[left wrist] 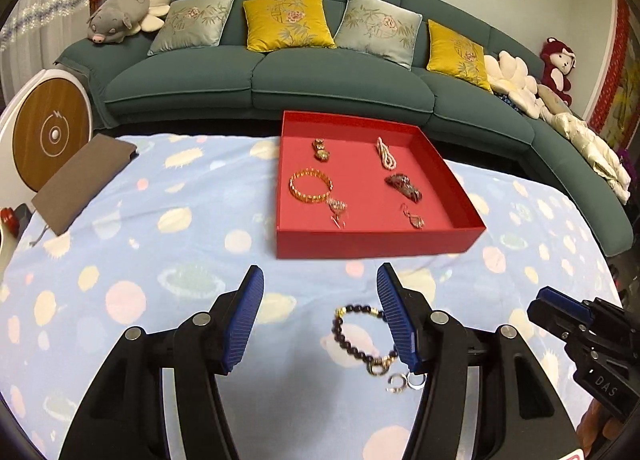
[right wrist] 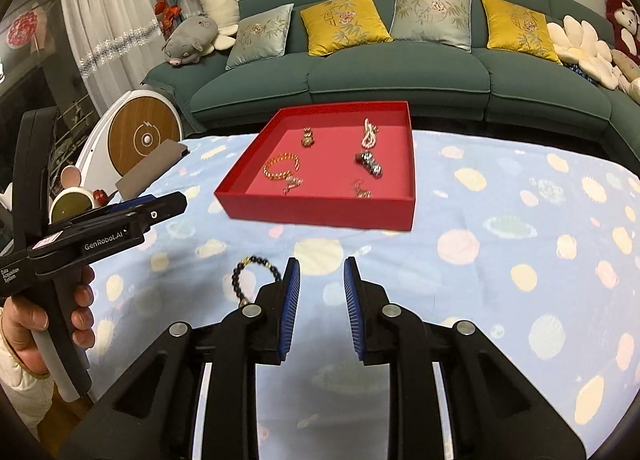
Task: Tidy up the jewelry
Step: 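Withdraw both tools from the tray back over the bead bracelet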
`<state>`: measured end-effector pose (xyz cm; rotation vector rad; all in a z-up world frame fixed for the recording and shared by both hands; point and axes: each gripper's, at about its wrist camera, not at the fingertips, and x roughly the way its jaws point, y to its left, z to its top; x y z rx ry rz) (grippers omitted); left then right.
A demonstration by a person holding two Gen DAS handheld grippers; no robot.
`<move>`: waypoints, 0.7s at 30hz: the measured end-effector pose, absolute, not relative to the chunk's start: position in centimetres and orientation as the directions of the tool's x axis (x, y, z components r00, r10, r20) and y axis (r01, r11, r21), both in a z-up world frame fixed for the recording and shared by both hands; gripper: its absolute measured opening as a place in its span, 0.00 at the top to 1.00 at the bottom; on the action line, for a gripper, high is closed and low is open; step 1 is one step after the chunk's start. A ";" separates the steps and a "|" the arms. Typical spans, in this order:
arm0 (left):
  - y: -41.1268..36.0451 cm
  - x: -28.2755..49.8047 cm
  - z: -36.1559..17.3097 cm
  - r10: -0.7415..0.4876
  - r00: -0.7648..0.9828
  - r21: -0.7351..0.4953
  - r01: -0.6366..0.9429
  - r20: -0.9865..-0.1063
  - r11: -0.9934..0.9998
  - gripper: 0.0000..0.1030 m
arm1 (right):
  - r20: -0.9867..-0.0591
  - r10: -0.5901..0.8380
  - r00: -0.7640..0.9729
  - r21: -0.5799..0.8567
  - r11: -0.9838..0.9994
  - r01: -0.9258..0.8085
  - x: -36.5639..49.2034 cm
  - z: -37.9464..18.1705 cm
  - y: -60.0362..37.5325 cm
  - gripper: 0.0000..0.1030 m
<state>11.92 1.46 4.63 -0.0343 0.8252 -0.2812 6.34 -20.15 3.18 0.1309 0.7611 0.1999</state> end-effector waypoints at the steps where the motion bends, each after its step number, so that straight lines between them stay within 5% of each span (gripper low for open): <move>1: 1.7 11.4 4.4 -0.266 0.635 -0.149 0.231 -0.725 0.961 0.45 | -0.676 0.226 0.701 0.182 0.973 -0.139 5.8 2.8 -19.8 0.78; 21: 3.2 8.0 0.2 -0.246 0.578 -0.115 0.253 -0.778 0.960 0.45 | -0.786 0.347 0.512 0.223 0.931 -0.289 4.4 -4.9 -12.5 0.78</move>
